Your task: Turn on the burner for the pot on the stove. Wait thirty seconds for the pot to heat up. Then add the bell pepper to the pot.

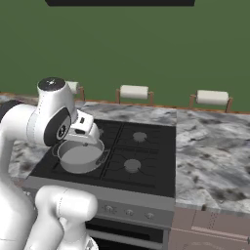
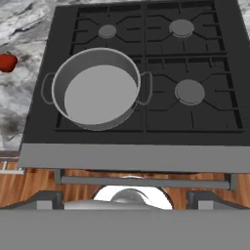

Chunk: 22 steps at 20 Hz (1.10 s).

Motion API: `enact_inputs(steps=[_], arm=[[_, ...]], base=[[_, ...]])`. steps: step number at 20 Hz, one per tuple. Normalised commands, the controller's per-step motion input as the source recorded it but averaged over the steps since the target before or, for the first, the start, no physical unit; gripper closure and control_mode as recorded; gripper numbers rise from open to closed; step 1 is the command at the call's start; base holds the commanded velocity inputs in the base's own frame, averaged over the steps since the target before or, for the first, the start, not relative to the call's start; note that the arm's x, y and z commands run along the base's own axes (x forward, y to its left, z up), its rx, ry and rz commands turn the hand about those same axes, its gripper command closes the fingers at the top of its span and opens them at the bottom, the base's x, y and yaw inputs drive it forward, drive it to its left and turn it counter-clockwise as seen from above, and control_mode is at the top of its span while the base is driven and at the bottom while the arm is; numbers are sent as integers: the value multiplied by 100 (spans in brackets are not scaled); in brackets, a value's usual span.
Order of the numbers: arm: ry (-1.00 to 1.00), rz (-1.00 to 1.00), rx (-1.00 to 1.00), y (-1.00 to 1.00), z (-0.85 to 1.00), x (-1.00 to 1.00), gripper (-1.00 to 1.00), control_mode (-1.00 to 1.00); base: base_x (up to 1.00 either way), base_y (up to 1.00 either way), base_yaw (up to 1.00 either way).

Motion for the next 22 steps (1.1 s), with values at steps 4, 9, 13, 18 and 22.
enact_inputs(steps=[4, 9, 13, 18, 22], arm=[[-14, 0, 0, 0, 0, -10, -100, -100], [-12, 0, 0, 0, 0, -1, -100, -100], [0, 0, 0, 0, 0, 0, -100, -100], [1, 0, -2, 18, -7, 0, -100, -100], [8, 1, -13, 61, -25, -11, -100, -100]], base=[[0, 0, 0], [0, 0, 0], [0, 0, 0], [0, 0, 0], [0, 0, 0]])
